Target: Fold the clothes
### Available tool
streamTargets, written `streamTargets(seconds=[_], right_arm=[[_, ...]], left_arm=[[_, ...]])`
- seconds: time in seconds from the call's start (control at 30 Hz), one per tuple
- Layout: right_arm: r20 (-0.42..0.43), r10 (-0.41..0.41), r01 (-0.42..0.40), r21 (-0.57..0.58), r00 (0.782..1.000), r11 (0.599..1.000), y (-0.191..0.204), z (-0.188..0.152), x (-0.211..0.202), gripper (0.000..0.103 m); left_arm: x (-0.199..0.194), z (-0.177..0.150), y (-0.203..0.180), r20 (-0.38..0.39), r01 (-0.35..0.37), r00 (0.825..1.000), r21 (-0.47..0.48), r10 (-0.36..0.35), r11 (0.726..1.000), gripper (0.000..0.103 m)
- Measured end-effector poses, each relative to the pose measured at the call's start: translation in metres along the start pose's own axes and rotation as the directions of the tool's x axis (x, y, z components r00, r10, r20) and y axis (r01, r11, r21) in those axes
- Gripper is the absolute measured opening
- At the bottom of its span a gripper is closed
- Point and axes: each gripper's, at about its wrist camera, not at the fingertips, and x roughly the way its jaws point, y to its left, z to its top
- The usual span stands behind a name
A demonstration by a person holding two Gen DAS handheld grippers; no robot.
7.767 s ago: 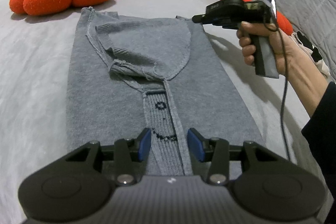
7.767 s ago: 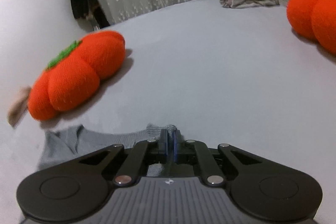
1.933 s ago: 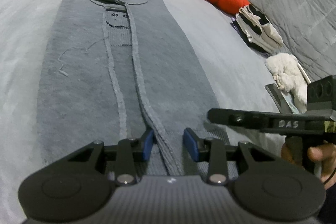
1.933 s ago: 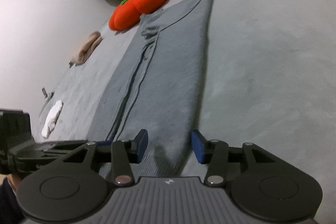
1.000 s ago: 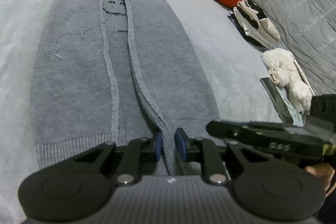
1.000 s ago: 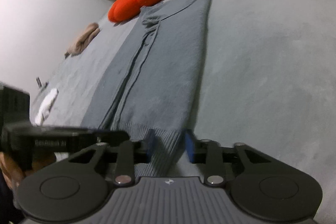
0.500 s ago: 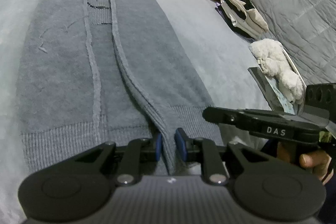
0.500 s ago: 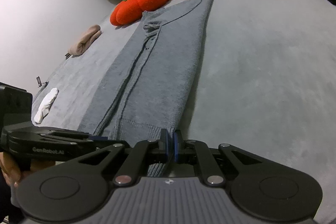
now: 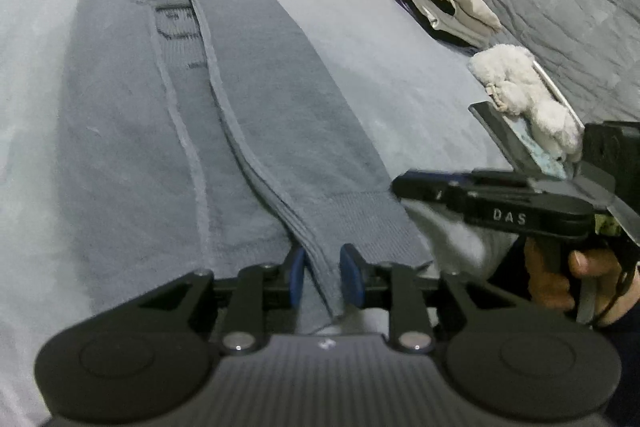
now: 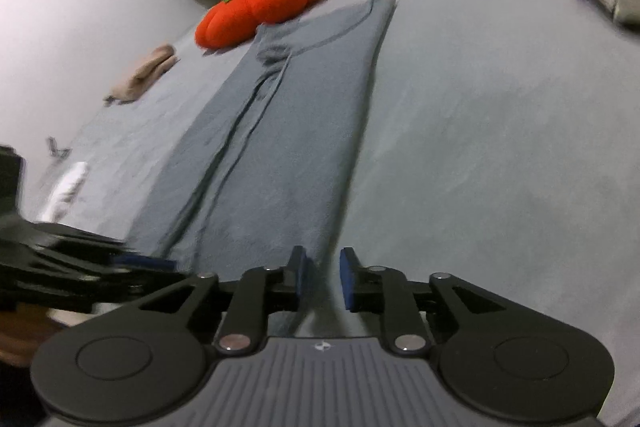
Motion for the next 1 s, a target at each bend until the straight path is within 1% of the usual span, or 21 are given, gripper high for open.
streamTargets(seconds=[0.07,0.1,0.2,0.27,0.33,0.43,0.57,0.63,0.7,0.8,0.9,1.0], right_arm=[[0.052,-0.042,0.045,-0.055,0.998,0.997,0.006,0.000,-0.004,0.019],[0.075,-0.039,0.045,-0.078,0.996,0.996,0.010,0.000,-0.005,0.019],[0.114,0.017,-0.001,-0.141,0.993,0.990,0.025,-0.001,-0.006,0.019],[0.117,0.046,-0.025,-0.183,0.992,0.983,0.036,-0.002,-0.001,0.019],[0.089,0.060,-0.040,-0.210,0.994,0.977,0.045,-0.003,0.007,0.019],[0.041,0.046,-0.033,-0.268,0.998,0.963,0.057,-0.009,0.021,0.019],[0.028,0.050,-0.038,-0.322,0.998,0.946,0.063,-0.016,0.022,0.020],[0.021,0.054,-0.044,-0.330,0.998,0.943,0.065,-0.016,0.022,0.020],[0.024,0.060,-0.049,-0.337,0.998,0.940,0.066,-0.017,0.018,0.020],[0.032,0.094,-0.077,-0.356,0.995,0.932,0.069,-0.018,0.014,0.019],[-0.002,0.111,-0.103,-0.394,0.994,0.913,0.078,-0.024,0.019,0.019],[-0.022,0.088,-0.088,-0.439,0.996,0.894,0.086,-0.031,0.025,0.021]], left_arm=[[-0.009,0.002,0.001,0.028,-0.018,0.999,0.015,0.018,1.000,0.023],[-0.014,0.004,0.002,0.046,-0.016,0.999,0.015,0.016,1.000,0.023],[-0.021,0.009,0.006,0.085,-0.024,0.996,0.008,0.023,1.000,0.027],[-0.017,0.011,0.009,0.079,-0.048,0.996,0.001,0.048,0.999,0.027],[-0.011,0.011,0.012,0.062,-0.060,0.996,-0.009,0.060,0.998,0.027],[-0.004,0.008,0.015,0.042,-0.083,0.996,-0.009,0.084,0.996,0.027],[0.001,0.007,0.017,0.010,-0.112,0.994,0.002,0.112,0.994,0.027],[0.002,0.004,0.015,-0.003,-0.131,0.991,0.014,0.131,0.991,0.027],[0.000,0.004,0.014,-0.007,-0.134,0.991,0.022,0.134,0.991,0.027],[-0.001,0.003,0.012,-0.005,-0.121,0.993,0.028,0.121,0.992,0.027],[-0.003,0.002,0.009,-0.004,-0.097,0.995,0.041,0.097,0.994,0.028],[-0.003,0.001,0.004,-0.002,-0.059,0.998,0.060,0.060,0.996,0.030]])
